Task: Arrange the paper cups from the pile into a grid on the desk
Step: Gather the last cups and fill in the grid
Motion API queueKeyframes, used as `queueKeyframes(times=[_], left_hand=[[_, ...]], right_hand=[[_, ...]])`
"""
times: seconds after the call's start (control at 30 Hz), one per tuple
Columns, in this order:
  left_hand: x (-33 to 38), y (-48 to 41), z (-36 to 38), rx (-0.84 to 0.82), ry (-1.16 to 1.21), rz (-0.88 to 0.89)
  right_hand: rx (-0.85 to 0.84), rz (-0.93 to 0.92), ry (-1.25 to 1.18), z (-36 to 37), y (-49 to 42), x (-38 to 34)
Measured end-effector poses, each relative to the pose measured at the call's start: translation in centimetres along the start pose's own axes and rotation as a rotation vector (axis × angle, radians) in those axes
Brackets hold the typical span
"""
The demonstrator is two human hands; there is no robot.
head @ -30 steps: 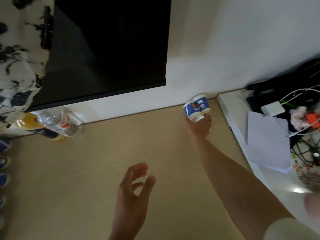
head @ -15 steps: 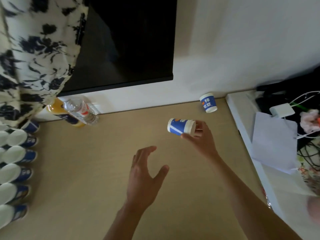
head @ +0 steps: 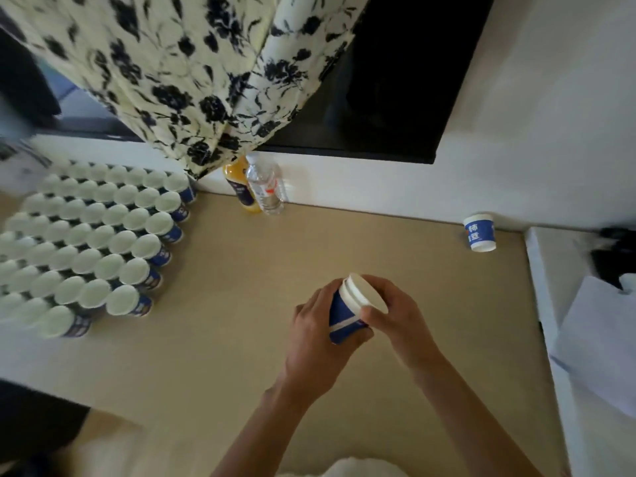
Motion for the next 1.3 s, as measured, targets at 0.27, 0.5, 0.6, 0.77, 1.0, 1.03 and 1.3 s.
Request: queueKeyframes(times=[0.27,0.5,0.6,0.77,1.0,1.03,1.3], left_hand=[[-3.1,2.5,-6.0,0.148,0.053,-0.102],[-9.4,7.1,-14.2,0.349,0.038,-0.271],[-12.3,9.3,-19.0,0.423,0.084,-0.321],[-15.9,12.8,-27.0,0.535,0.167,-0.341],[-21.7,16.9,-36.4,0.6,0.21,-0.349],[-22.3,17.2,-37.3,0.607,0.214,-0.35],[-28.3,17.0,-43.1,0.668,0.231,-0.369]], right_hand=[[0.014,0.029,-0.281,5.5,0.5,-1.4],[0.04,-0.055,-0.306,11.4,1.9,-4.3],[0.033,-0.066,-0.253,15.9,3.7,-3.7],[-0.012,-0.018,-0.184,25.3,8.0,-1.5],[-0.055,0.025,-0.14,37.2,13.5,2.0],[-0.048,0.031,-0.136,38.3,13.8,2.3],[-0.007,0.063,-0.086,46.3,13.5,4.7]])
Point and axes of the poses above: each hand's wrist, its own y-axis away from the middle knuckle, its own z-axis out of the palm, x = y × z, the point moved 7 cm from there along -y, towards the middle knuckle, and after that the axes turned 9 degrees about x, right-handed, at the moved point
